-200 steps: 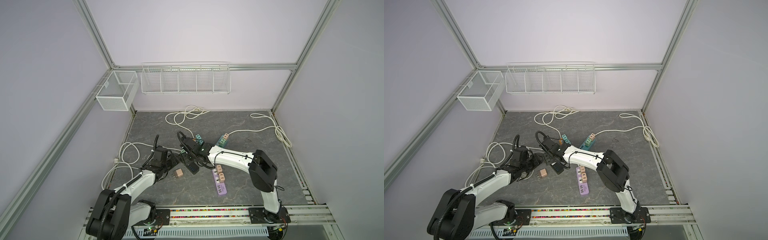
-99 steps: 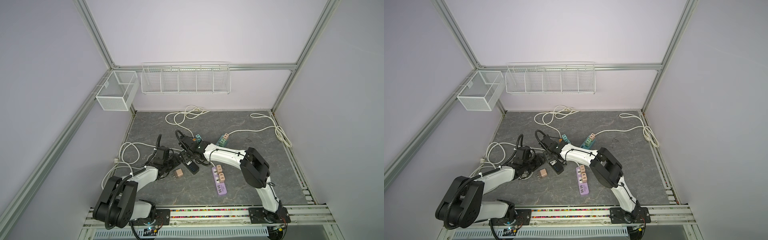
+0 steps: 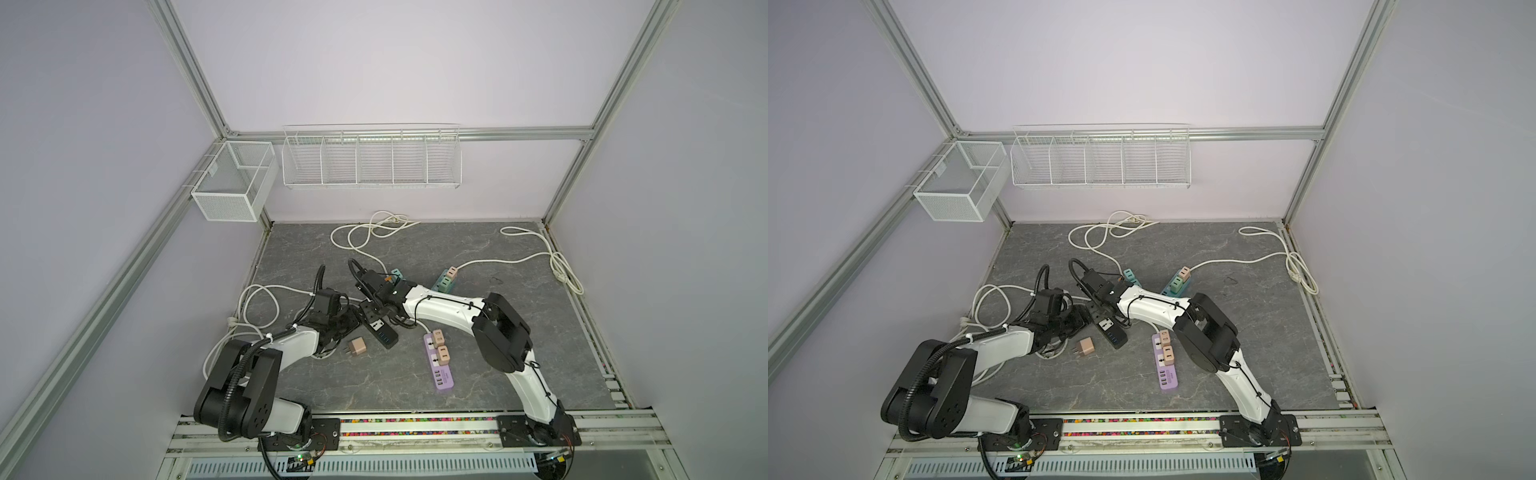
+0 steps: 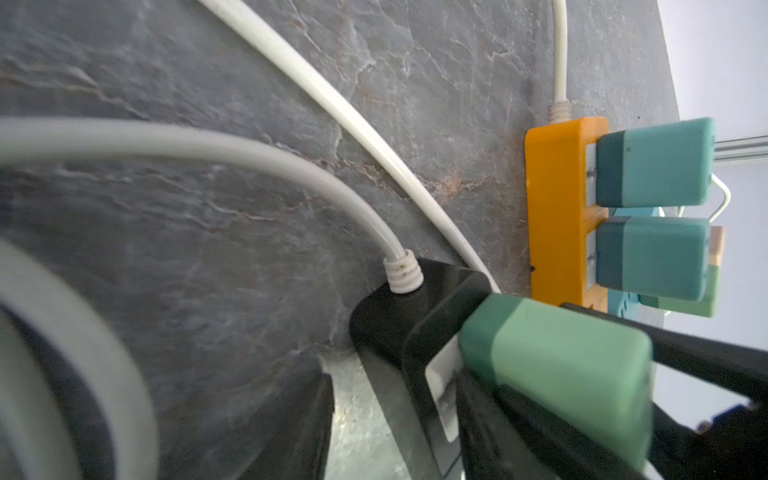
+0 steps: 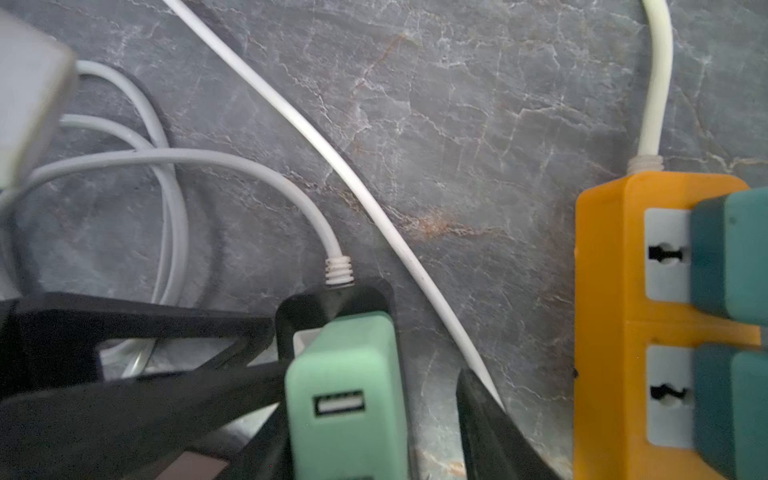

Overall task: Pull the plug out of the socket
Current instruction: 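Move the right gripper over the mint-green adapter while the left gripper presses the strip, then close the right gripper on the mint-green adapter in the black strip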

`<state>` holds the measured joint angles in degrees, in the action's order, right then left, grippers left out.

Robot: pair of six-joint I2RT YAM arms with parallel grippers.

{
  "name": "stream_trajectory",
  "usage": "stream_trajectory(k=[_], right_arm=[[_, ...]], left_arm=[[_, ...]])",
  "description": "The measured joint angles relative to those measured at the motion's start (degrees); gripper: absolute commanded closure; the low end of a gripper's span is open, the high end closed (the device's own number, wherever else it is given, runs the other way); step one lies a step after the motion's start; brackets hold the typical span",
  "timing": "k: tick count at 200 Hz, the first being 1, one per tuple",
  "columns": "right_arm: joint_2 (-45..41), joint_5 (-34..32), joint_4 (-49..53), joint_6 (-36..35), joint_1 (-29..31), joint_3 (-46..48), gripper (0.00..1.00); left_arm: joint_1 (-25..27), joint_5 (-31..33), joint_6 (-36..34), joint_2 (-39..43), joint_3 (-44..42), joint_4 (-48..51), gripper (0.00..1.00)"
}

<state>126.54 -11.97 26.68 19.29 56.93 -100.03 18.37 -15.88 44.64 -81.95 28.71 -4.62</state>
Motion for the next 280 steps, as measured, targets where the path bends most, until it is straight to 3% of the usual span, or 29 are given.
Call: stream_trajectory(k=[141, 280], right_arm=[[1.55, 2.58, 0.24, -3.41, -0.11, -2.29, 0.72], [0.44, 3.28, -2.67, -3.93, -0.37, 0.15, 0.78]], left_arm=[[-0.11, -0.15, -0.35, -0.26, 0.28, -0.20, 0.61], [-0.13, 0.11, 2.36, 1.66, -3.32, -4.42, 0.65]])
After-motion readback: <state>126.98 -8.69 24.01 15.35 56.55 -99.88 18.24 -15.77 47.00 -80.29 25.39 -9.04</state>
